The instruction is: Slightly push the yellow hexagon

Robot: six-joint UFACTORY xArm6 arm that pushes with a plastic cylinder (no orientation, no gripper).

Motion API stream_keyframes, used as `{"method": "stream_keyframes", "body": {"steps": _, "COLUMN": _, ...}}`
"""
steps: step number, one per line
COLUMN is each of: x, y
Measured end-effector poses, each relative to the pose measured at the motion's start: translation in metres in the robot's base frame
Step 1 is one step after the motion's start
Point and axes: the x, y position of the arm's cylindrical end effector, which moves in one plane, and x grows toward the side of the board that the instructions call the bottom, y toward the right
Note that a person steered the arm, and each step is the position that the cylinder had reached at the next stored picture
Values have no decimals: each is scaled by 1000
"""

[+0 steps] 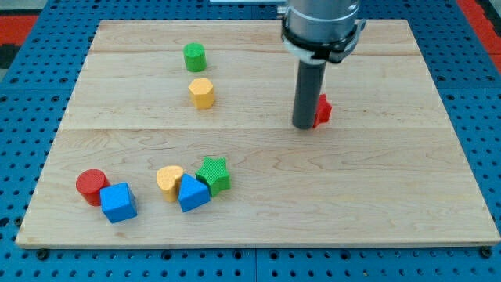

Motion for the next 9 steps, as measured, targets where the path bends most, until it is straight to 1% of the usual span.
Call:
{"method": "stream_keyframes", "body": {"steps": 1, "x": -13, "y": -24}}
{"method": "stream_keyframes", "body": {"steps": 2, "x": -54, "y": -94}}
{"method": "stream_keyframes", "body": {"steps": 3, "x": -30, "y": -167}}
{"method": "stream_keyframes", "body": {"steps": 4, "x": -31, "y": -166}}
{"method": "stream_keyframes", "body": {"steps": 5, "x": -63, "y": -138}}
{"method": "stream_keyframes", "body": {"steps": 6, "x": -76, "y": -193}}
{"method": "stream_keyframes", "body": {"steps": 7, "x": -82, "y": -218}}
{"method": "stream_keyframes", "body": {"steps": 8, "x": -83, "y": -275}}
{"method": "stream_keyframes", "body": {"steps": 9, "x": -59, "y": -277}}
